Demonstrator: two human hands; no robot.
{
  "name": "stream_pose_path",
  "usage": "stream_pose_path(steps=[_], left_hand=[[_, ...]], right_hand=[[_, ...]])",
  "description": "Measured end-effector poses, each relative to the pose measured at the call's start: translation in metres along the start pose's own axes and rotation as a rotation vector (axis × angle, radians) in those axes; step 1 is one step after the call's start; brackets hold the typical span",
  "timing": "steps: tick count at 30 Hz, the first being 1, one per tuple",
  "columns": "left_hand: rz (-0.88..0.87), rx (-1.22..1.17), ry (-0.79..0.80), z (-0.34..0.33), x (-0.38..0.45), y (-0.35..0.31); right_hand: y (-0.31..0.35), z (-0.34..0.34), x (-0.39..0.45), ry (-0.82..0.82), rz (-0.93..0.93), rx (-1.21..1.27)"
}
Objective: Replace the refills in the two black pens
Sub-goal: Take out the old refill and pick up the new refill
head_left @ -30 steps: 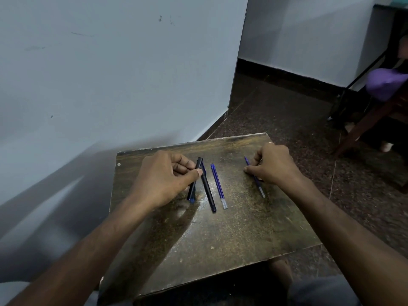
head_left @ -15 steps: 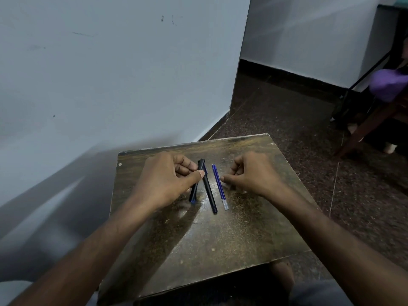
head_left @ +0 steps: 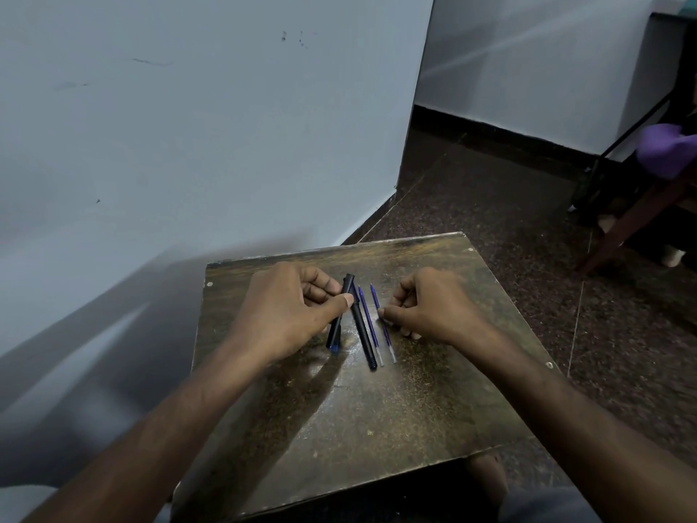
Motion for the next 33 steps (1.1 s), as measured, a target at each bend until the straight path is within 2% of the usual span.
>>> stream_pose_path(steps=[5,10,15,25,28,33], left_hand=[[-0.001,0.022,-0.002,0.000,0.001,0.000],[-0.014,0.046,-0.001,0.001,0.001,0.001],[-0.028,0.048,0.007,-0.002,0.001,0.000],[-0.028,0.031,0.019,-0.007,0.000,0.003],[-0.034,0.026,0.032,-0.008,0.002,0.003],[-0.051,-0.002,0.056,-0.010,0.002,0.006]], right_hand=[[0.000,-0.001,-0.001,0.020,-0.002,-0.018],[-0.003,0.013,-0.001,-0.136,0.011,-0.198],[0.001,0.005,-0.005,-0.027,-0.021,-0.255],[0.013,-0.012,-0.003,0.065,0.016,-0.432],[0.013,0.002,-0.001,0.045,0.020,-0.226],[0.017,0.018,-0.006,-0.026,0.013,0.539]])
Point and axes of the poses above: each hand's wrist, its own x-axis towards the middle knuckle, its own z-axis out of the back of the hand, y = z × x, the point moved 1 cm from there along x, towards the middle knuckle, and after that the axes turned 4 degrees about z, right-handed, at the moved point
